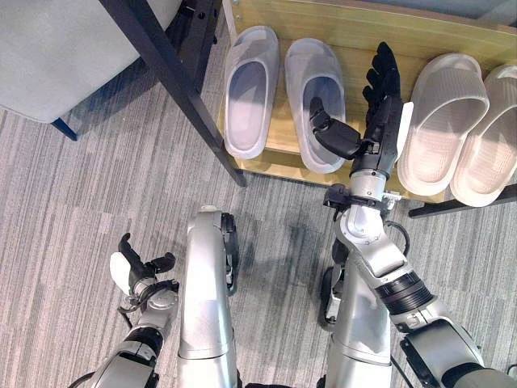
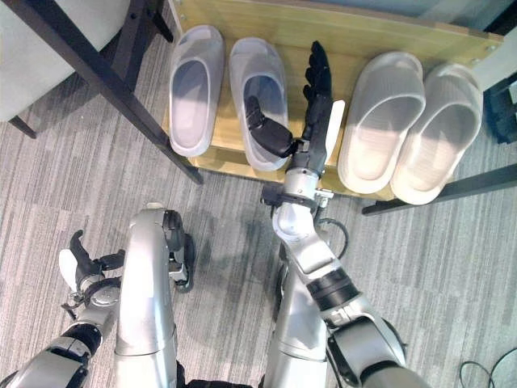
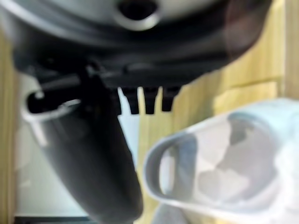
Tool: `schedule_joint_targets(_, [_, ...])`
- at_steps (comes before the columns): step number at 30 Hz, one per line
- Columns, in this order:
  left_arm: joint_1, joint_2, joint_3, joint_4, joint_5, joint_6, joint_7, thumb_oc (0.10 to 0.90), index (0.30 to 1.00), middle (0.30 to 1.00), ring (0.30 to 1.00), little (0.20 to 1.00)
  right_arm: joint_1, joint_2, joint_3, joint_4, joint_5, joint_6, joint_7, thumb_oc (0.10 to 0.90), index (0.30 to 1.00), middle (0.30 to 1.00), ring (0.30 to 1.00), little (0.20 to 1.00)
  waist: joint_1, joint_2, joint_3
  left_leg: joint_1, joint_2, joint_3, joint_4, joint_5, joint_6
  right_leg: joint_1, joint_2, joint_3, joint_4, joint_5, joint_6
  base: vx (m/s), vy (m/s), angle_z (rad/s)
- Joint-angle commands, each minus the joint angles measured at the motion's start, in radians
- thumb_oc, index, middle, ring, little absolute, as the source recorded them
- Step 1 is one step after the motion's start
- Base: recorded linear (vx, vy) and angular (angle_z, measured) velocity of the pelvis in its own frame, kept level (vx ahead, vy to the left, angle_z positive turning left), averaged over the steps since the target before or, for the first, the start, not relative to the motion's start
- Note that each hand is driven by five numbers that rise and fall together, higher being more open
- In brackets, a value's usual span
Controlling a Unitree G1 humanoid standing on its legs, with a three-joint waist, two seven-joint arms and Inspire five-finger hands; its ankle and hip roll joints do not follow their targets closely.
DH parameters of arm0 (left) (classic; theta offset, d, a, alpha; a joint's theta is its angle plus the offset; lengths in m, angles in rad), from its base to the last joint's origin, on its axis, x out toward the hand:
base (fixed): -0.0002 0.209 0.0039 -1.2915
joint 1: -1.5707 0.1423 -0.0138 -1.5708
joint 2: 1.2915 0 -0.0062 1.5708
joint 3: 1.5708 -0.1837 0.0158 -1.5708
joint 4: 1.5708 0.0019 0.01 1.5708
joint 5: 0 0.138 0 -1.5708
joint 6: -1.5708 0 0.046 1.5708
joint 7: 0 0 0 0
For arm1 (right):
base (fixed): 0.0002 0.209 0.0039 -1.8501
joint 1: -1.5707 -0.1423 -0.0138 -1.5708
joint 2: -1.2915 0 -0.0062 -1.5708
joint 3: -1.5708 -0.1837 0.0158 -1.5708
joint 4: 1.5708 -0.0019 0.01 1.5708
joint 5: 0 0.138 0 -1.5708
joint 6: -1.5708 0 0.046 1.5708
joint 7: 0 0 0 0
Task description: Arrange the slippers neatly on the shoe rack.
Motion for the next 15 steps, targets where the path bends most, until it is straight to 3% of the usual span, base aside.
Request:
schedule_joint_targets(1, [0.017, 0.024, 0.004, 0.013, 0.041, -0.038, 0.059, 0.8, 0.9, 0.9, 0.9, 0.9, -0.03, -0.011, 0.018, -0.239, -0.121, -0.08, 0.031, 0.8, 0.9, 0.9, 0.9, 0.9, 0.031, 0.008, -0.035, 0.086, -0.013, -0.029, 0.097, -0.21, 0.063, -0.039, 0.004, 0.039, -0.065, 0.139, -0.101, 0.0, 0.0, 0.0])
schedule_joint_targets(15, [0.026, 0.023, 0.018, 0.04, 0.047, -0.05, 0.081, 0.8, 0.9, 0.9, 0.9, 0.9, 0.094, -0.003, 0.06, -0.258, -0.171, -0.082, 0.024, 0.8, 0.9, 0.9, 0.9, 0.9, 0.019, 0.011, -0.035, 0.086, -0.009, -0.034, 0.101, -0.209, 0.061, -0.039, -0.007, 0.039, -0.064, 0.131, -0.102, 0.0, 0.0, 0.0])
